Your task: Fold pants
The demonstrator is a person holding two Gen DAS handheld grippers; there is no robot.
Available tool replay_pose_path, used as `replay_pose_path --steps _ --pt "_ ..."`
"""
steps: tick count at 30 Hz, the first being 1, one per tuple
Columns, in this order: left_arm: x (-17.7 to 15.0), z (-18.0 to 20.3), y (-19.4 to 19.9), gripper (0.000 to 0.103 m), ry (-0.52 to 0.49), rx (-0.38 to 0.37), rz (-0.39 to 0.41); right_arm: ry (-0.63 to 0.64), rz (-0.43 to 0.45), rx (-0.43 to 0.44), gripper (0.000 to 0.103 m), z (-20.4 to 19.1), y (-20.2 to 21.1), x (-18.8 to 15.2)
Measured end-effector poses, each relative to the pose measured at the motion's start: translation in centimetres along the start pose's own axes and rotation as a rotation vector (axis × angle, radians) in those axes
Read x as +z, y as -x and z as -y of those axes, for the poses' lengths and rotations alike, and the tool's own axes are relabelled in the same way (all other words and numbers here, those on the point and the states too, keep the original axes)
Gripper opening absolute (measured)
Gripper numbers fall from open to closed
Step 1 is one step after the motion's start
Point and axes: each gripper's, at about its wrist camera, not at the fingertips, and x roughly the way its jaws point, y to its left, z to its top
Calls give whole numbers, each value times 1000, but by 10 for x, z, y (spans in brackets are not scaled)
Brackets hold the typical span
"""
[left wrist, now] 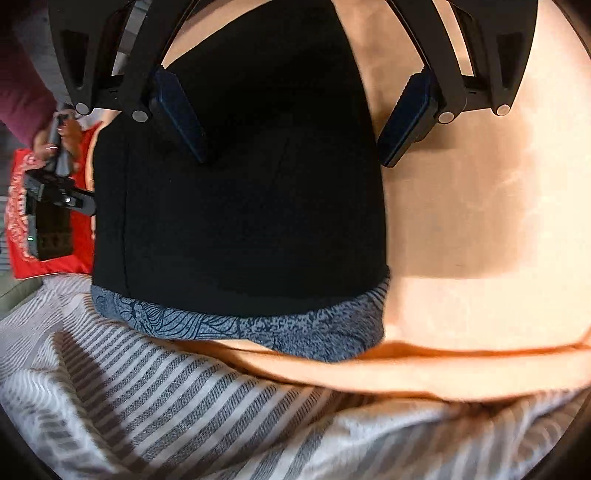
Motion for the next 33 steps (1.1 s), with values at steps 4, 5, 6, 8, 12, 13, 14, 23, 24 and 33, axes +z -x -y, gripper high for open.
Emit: replay_pose_path --steps 4,5,6,8,12,13,14,23,24,33 --pt "7 -7 -8 98 14 -47 -16 26 -42 40 83 -2 -17 6" --pt "8 -8 -10 98 22 -56 -15 28 -46 51 84 -3 -22 8" --pt "8 -8 -12 98 34 -71 -12 19 -46 71 88 -1 -25 12" --pt "4 -8 -13 98 51 -73 9 -2 -45 78 88 -3 -28 14" --pt "-6 3 -3 84 63 -53 72 -40 -40 46 70 -6 -26 12" --pt "-8 6 1 78 60 -47 85 -52 -38 46 59 -8 -24 10" --pt "-10 10 7 75 58 -46 100 -58 -34 50 56 -9 -21 9" --pt "-28 50 42 63 -13 -10 140 -83 15 110 46 -38 1 -19" --pt "-30 56 43 63 -18 -10 140 -82 18 112 46 -41 3 -23" --pt "-95 92 30 63 -43 9 108 -119 38 118 46 -39 29 -86"
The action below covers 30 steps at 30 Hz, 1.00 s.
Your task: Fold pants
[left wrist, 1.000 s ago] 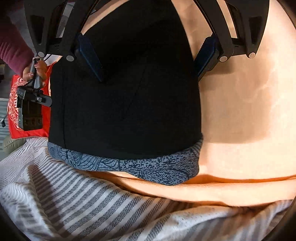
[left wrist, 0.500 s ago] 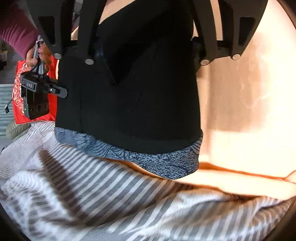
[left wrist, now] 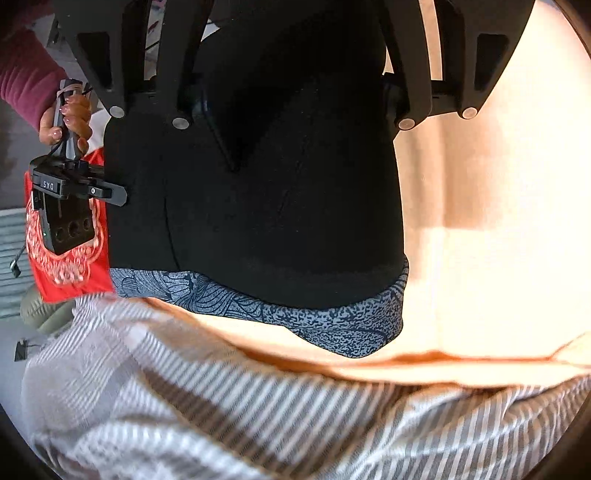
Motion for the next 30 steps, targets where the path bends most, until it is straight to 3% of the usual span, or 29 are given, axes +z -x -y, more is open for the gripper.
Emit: replay_pose_path --steps 5,8,11,13,16,18,20,22,24,30 --pt "-32 -7 -24 64 21 37 -35 -52 -9 -36 46 24 -12 -29" --pt "-36 -10 -28 69 55 59 -16 -41 -14 -67 50 39 -7 -32" --pt "-36 -7 -20 69 71 113 -3 -24 -13 -109 57 33 -4 -30" --pt "-35 -1 -8 69 75 165 17 0 -18 -191 61 26 -2 -30" --pt "-37 5 15 69 77 213 74 29 -5 -293 61 21 13 -32" --pt "-40 14 27 69 63 233 102 34 19 -317 61 24 28 -37" --pt "-39 24 31 69 52 240 112 35 52 -339 50 20 40 -41" --pt "-37 21 29 69 38 249 108 35 76 -348 27 15 50 -47" --pt "-46 31 28 69 25 267 97 44 88 -347 23 10 54 -54" --pt "-65 62 7 69 71 325 76 139 36 -392 23 -13 37 -77"
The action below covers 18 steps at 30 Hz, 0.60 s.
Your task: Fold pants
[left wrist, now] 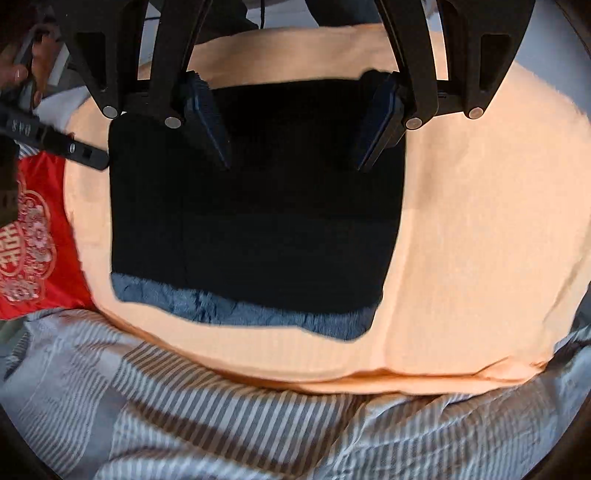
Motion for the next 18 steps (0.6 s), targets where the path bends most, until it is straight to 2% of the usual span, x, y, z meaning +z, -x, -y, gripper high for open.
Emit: replay_pose_path --steps 2,5,8,10,13,14,16,18 --pt "-10 2 -2 69 10 31 -3 28 -33 -23 23 -7 -9 -5" --pt "-18 8 -11 69 4 97 -16 93 -57 -107 22 -8 -22 -12" --pt "-26 11 -8 70 -18 139 -16 77 -52 -118 22 -4 -22 -15" --pt "-31 12 -7 87 -35 164 -15 79 -39 -137 23 -6 -17 -18" --pt "-38 14 -5 88 -68 170 -14 71 -17 -182 25 -11 -14 -26" --pt "-42 14 -5 88 -81 175 -21 70 -8 -194 27 -14 -14 -29" --pt "-47 13 -4 88 -91 179 -32 63 18 -226 48 -23 -11 -37" --pt "-52 12 -1 88 -104 188 -34 62 33 -252 61 -32 -9 -44"
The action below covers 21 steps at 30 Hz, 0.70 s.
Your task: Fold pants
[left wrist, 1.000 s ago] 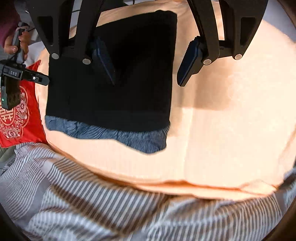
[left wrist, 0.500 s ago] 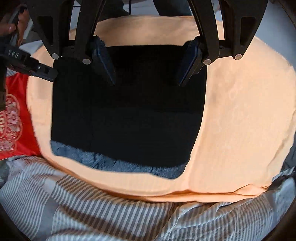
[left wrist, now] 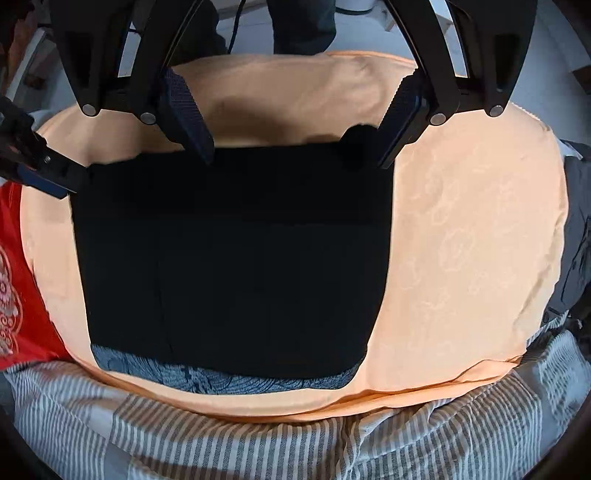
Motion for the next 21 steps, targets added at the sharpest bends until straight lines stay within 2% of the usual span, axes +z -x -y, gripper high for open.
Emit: replay_pose_path --steps 3,4,7,17,20,21 --pt "-7 -3 5 89 -10 9 8 -2 16 -40 63 -16 4 -11" --pt "-9 -4 6 103 -10 13 8 -4 15 -53 68 -19 4 -14" --pt "-14 -8 9 103 4 30 14 -20 25 -76 77 -26 4 -20" --pt "-18 -8 13 103 -2 36 36 -34 48 -139 86 -35 9 -25" --pt "-20 -7 14 103 -13 36 38 -35 60 -162 103 -39 10 -25" --pt "-20 -6 14 103 -16 37 40 -34 68 -163 103 -40 11 -25"
